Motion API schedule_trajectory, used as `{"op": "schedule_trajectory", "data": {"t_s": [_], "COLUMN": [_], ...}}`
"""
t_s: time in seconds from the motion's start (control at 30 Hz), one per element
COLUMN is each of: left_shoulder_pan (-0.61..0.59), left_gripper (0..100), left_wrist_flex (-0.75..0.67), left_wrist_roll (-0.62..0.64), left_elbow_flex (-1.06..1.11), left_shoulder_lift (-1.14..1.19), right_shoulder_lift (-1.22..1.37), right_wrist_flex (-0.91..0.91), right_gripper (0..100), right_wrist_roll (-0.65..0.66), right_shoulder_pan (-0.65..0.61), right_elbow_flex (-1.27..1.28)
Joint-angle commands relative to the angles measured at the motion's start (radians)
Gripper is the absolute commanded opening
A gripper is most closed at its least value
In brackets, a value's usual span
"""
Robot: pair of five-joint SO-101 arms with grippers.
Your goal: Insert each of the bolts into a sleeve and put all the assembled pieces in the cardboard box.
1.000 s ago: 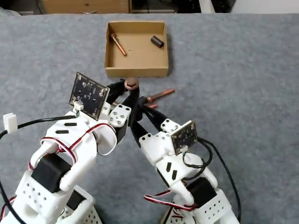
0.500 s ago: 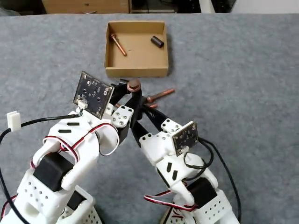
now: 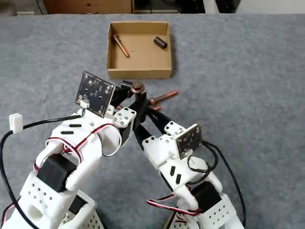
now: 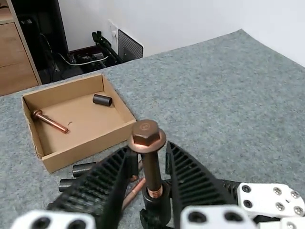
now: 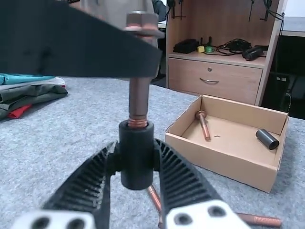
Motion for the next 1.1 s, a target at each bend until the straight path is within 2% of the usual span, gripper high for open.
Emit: {"op": "schedule_trajectory", "data": {"t_s": [0.0, 0.37, 0.57, 0.7, 0.87, 1.07], "left_shoulder_pan": [-0.009, -0.026, -0.051, -0.043, -0.054, -0.143], "left_gripper": [11, 11, 26, 28, 28, 28], "left_wrist_flex": [-0.023, -0.023, 0.009, 0.124, 0.132, 0.132], "left_wrist_roll": [0.005, 0.011, 0.008, 0.006, 0.005, 0.005], "left_elbow_flex": [0.005, -0.012, 0.005, -0.040, -0.086, -0.193], "left_shoulder_lift": [-0.010, -0.012, -0.010, -0.010, -0.010, -0.010], "right_shoulder_lift": [-0.122, -0.120, -0.120, -0.120, -0.120, -0.114], "right_wrist_flex": [-0.023, -0.025, -0.021, -0.021, -0.023, -0.025], "right_gripper": [0.2, 0.2, 0.2, 0.2, 0.2, 0.2], "right_wrist_roll": [-0.002, -0.002, -0.002, -0.002, -0.005, -0.008], "right_shoulder_pan": [-0.004, -0.004, -0.004, -0.004, -0.004, 0.114], "right_elbow_flex": [-0.030, -0.030, -0.028, -0.028, -0.028, -0.091]}}
